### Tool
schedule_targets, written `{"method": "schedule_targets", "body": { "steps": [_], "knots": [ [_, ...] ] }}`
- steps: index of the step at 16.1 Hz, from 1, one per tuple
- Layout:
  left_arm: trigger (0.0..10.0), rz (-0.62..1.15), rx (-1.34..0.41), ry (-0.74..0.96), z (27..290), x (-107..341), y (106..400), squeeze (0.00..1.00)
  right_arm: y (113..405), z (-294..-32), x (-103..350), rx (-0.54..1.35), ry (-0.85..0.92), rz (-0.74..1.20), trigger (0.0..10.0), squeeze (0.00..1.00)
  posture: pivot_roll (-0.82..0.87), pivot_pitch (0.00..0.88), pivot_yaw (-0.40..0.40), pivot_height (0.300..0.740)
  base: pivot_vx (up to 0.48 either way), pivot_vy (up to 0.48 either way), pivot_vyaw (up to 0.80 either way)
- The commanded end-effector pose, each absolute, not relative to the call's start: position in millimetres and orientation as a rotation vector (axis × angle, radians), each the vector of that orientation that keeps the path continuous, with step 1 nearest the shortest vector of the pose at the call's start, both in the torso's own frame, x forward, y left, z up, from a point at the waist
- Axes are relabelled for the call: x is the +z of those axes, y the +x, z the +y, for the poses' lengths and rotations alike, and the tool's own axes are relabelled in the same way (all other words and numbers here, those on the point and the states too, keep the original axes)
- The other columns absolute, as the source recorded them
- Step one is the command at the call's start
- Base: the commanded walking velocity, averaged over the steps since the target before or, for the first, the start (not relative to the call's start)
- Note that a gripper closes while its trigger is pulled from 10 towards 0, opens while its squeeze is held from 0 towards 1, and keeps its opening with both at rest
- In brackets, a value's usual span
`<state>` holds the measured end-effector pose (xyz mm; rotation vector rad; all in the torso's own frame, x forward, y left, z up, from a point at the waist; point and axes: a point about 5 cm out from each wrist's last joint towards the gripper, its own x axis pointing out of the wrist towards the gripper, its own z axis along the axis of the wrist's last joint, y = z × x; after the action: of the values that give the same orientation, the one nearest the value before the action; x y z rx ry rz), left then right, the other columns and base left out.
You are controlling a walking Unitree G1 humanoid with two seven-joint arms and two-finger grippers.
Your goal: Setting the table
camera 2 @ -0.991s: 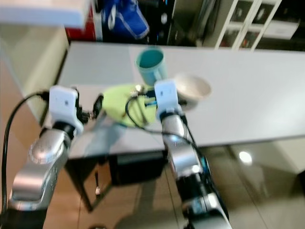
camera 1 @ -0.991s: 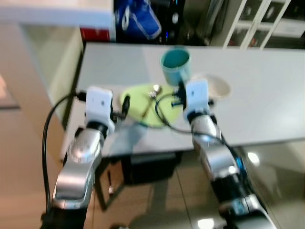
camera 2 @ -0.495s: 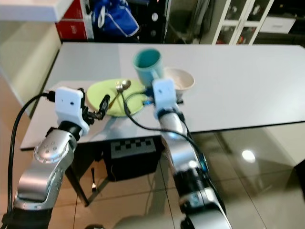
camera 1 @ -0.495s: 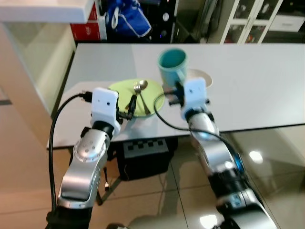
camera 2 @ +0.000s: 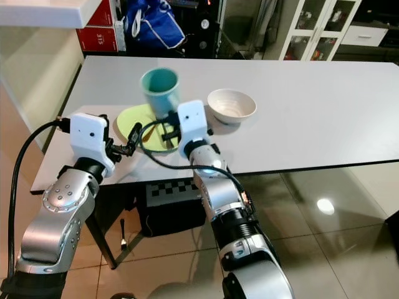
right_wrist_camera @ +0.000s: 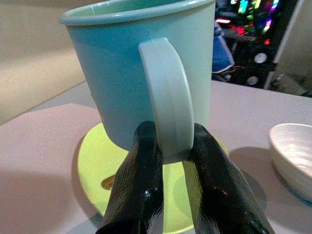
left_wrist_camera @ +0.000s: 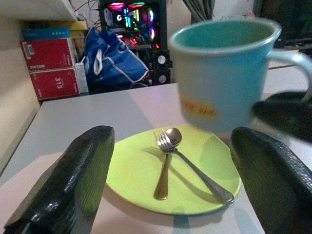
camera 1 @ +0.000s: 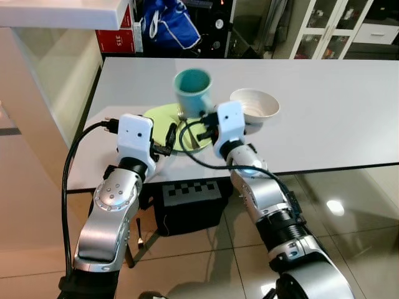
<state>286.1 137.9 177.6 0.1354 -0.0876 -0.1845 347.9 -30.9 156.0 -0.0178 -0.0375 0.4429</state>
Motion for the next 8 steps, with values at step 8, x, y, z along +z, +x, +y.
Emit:
{"method": "schedule_targets", "body": {
  "steps": [8],
  "knots": [
    [10.0,-0.11,-0.178,0.134,137.2,184.5,285.6,0.0,349.5,-17.4,167.5,0.517,-0.005,-0.093,10.0,0.0,0.25,0.0,-0.053,0.74,0.411,0.182,0.0]
  ]
}}
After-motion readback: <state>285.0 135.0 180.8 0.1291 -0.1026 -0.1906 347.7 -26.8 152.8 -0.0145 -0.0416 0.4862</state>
